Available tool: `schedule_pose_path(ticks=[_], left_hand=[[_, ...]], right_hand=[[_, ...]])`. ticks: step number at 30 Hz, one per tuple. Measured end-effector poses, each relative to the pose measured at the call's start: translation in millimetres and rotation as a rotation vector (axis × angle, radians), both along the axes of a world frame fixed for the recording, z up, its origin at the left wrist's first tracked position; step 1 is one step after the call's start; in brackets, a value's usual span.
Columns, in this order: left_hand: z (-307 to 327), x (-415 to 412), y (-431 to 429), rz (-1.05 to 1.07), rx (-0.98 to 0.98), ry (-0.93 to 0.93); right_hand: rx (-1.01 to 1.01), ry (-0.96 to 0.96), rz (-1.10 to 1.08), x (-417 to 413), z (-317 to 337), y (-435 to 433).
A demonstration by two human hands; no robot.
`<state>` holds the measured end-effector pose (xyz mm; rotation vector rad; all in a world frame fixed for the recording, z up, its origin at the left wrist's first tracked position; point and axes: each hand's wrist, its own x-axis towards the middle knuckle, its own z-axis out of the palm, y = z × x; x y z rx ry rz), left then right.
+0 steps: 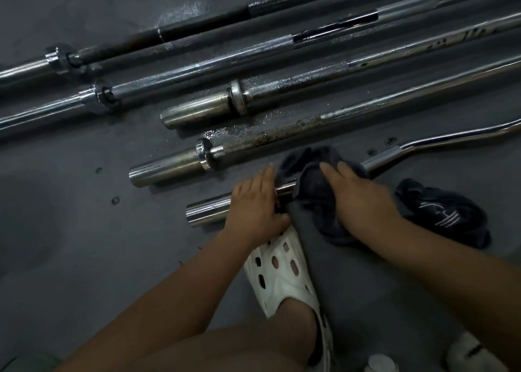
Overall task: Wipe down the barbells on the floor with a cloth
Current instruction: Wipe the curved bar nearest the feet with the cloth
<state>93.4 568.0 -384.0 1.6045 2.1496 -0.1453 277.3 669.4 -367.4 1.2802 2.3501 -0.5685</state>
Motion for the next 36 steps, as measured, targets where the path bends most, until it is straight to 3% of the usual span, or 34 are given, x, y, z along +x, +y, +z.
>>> schedule_pose_path(ticks=[2,5,10,14,19,24,28,31,34,36], left_hand=[[3.2,1.9,2.9,0.011,-0.015,0.001],[3.7,1.2,3.4,0.006,-0.011,0.017],[0.7,-0.1,2.7,0.000,-0.012,0.019],[1.7,0.1,3.6,-0.017,-0.004,0.032],[-0.8,0.1,3.9,-0.013,-0.012,0.023],[2.8,-0.9,4.9,-0.020,-0.048,0.003],[4.7,2.6,5.0,-0.001,-0.056,0.012],[5.0,10.5,3.1,0.008,0.005,0.055],[5.2,19.8,-0.7,-0.111,0.139,0.054],[9.4,27.4,-2.3,-0.185,0.140,0.049]], right_hand=[[-0.042,0.074,-0.022,-20.7,4.1,-21.9],[-0.221,0.185,0.164,-37.8,8.8,-45.6],[-0.002,-0.026,-0.036,-9.4,2.5,-2.0],[-0.261,0.201,0.171,-34.5,12.8,-33.9],[-0.070,0.004,0.161,-53.9,9.4,14.3],[-0.051,0.078,0.284,-53.1,15.9,-0.6],[0.077,-0.020,0.187,-10.3,10.8,34.2],[-0.024,0.045,0.176,-44.5,10.6,2.4],[-0.069,0.142,0.261,-46.4,9.2,-4.0],[-0.025,0.140,0.195,-14.5,4.2,21.1]])
